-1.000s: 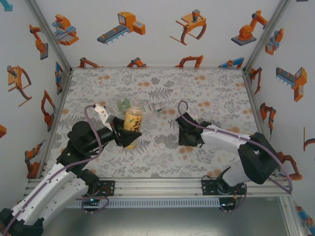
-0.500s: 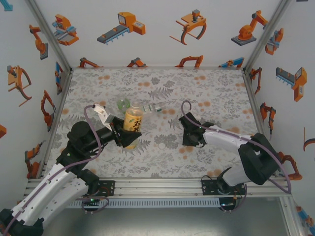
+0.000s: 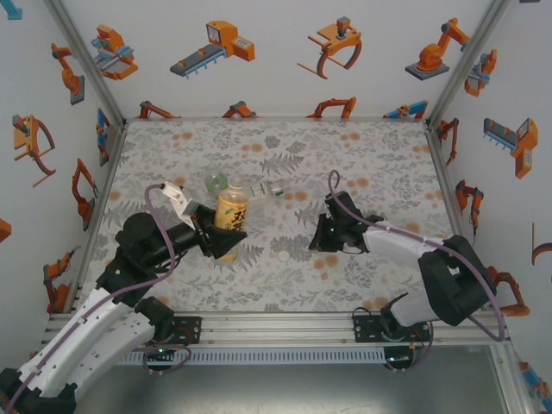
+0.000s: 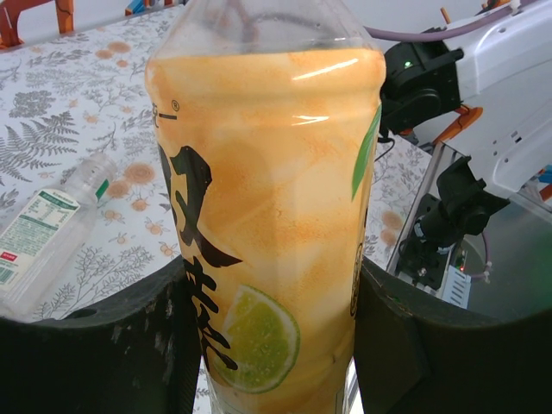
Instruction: Screw on the bottle caps
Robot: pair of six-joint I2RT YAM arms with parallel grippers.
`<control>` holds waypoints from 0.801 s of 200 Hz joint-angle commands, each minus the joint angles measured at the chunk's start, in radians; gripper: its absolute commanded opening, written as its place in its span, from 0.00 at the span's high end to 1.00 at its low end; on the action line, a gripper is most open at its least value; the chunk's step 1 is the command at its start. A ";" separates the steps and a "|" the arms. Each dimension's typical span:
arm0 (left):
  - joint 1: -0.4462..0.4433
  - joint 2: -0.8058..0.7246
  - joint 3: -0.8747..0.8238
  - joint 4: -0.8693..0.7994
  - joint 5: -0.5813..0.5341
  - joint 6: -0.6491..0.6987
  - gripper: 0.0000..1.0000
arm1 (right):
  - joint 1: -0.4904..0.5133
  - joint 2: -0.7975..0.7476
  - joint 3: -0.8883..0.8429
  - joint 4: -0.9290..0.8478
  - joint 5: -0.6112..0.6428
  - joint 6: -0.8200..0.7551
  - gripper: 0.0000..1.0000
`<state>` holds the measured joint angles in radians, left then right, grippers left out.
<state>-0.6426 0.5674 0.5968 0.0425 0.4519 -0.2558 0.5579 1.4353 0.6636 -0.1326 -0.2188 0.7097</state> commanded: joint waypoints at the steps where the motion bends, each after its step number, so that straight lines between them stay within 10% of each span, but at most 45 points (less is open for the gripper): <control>1: -0.006 -0.012 0.043 0.008 -0.010 -0.008 0.94 | -0.017 0.048 0.045 0.111 -0.156 -0.027 0.84; 52: -0.007 -0.003 0.054 0.019 -0.030 -0.010 0.95 | -0.099 0.150 -0.024 0.254 -0.281 0.023 0.81; 160: -0.012 -0.042 0.069 -0.010 -0.066 -0.025 0.94 | -0.163 0.060 -0.084 -0.008 -0.082 -0.052 0.61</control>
<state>-0.6483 0.5552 0.6266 0.0296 0.4004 -0.2722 0.4030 1.4994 0.6014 0.0254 -0.4339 0.7105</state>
